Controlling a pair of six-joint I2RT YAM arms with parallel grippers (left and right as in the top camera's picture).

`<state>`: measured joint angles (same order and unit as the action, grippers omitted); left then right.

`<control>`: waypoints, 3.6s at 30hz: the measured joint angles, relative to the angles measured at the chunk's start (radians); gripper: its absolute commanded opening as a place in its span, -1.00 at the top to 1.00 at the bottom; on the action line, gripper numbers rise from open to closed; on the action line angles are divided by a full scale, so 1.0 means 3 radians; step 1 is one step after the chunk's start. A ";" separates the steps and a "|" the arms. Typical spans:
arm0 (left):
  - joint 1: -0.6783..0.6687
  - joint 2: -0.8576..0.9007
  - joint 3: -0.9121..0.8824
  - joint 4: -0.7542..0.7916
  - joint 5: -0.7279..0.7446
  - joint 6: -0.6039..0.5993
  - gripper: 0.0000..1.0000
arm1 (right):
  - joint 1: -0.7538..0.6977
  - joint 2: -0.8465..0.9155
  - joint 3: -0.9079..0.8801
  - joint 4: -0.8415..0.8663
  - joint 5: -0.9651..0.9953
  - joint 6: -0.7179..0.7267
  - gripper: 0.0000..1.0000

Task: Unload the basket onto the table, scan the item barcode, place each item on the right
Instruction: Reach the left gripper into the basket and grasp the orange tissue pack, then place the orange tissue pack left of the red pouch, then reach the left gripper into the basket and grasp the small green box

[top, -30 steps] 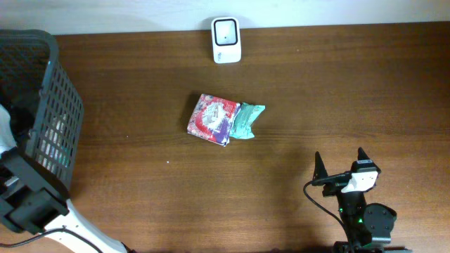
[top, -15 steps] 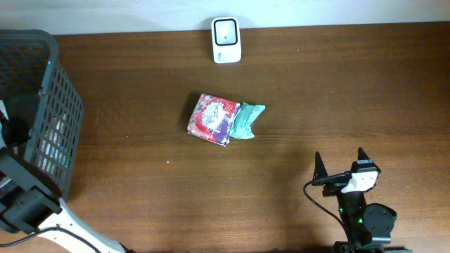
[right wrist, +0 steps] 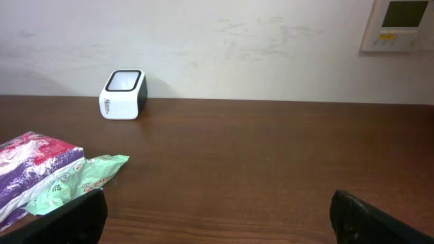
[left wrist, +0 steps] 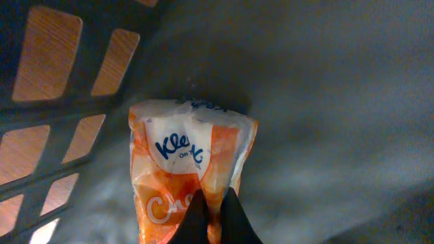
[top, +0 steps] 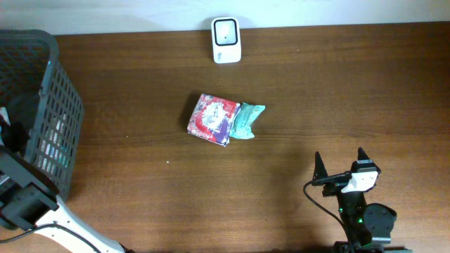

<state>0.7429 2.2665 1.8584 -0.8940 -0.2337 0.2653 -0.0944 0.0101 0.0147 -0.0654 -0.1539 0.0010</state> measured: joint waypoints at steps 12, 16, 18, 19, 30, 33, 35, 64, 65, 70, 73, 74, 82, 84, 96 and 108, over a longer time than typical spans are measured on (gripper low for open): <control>0.0003 -0.1868 0.0231 0.0421 0.2979 -0.2079 1.00 | 0.0000 0.0000 0.0000 0.0000 0.0000 -0.0004 -0.97; -0.0373 -0.1939 0.0229 0.0235 0.3883 -0.2307 1.00 | 0.0000 0.0000 0.0000 0.0000 0.0000 -0.0001 -0.97; -0.0857 -0.1939 0.0229 0.0148 0.3985 -0.2071 1.00 | 0.0000 0.0000 0.0000 0.0000 0.0000 -0.0001 -0.97; -0.1081 -0.1939 0.0229 0.0095 0.3948 -0.1948 1.00 | 0.0000 0.0000 0.0000 0.0000 0.0000 -0.0003 -0.98; -0.3389 -0.1470 -0.0094 -0.0460 0.0399 -0.1480 1.00 | 0.0000 0.0000 0.0000 0.0000 0.0000 -0.0004 -0.97; -0.3449 -0.0912 -0.0174 -0.0460 0.0139 -0.1479 1.00 | 0.0000 0.0000 0.0000 0.0000 0.0000 -0.0003 -0.97; -0.3447 -0.0624 -0.0182 -0.0462 0.0102 -0.1479 1.00 | 0.0000 0.0000 0.0000 0.0000 0.0000 -0.0003 -0.97; -0.0504 -0.0880 0.3054 -0.2583 0.0607 -0.1319 -0.64 | 0.0000 0.0000 0.0000 0.0000 0.0000 -0.0005 -0.97; -0.0324 -0.0876 0.2860 -0.2505 0.0624 -0.1316 -0.64 | 0.0000 0.0000 0.0000 0.0000 0.0000 0.0000 -0.97; 0.0284 -0.0849 0.1645 -0.1925 0.1436 -0.0941 -0.76 | 0.0000 0.0000 0.0000 0.0000 0.0000 -0.0001 -0.97; 0.0384 -0.0853 0.1069 -0.1633 0.1720 -0.0750 -0.76 | 0.0000 0.0000 0.0000 0.0000 0.0000 -0.0003 -0.97; 0.0394 -0.0852 0.0788 -0.1546 0.1787 -0.0665 -0.75 | 0.0000 0.0000 0.0000 0.0000 0.0000 -0.0004 -0.97; 0.0389 -0.0844 -0.0343 -0.1092 0.1961 -0.0507 -0.58 | 0.0000 0.0000 0.0000 0.0000 0.0000 0.0000 -0.97; 0.0389 -0.0795 -0.0380 -0.1091 0.2028 -0.0469 -0.50 | 0.0000 0.0000 0.0000 0.0000 0.0000 -0.0004 -0.97; 0.0390 -0.0566 -0.0392 -0.1381 0.2279 -0.0418 0.78 | 0.0000 0.0000 0.0000 0.0000 0.0000 -0.0003 -0.97; 0.0392 -0.0463 0.1431 -0.2277 0.2623 -0.0416 1.00 | 0.0000 0.0000 0.0000 0.0001 0.0000 -0.0003 -0.97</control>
<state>0.8604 2.1277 2.2875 -1.5772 0.5533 0.1406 -0.0944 0.0101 0.0147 -0.0650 -0.1539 0.0002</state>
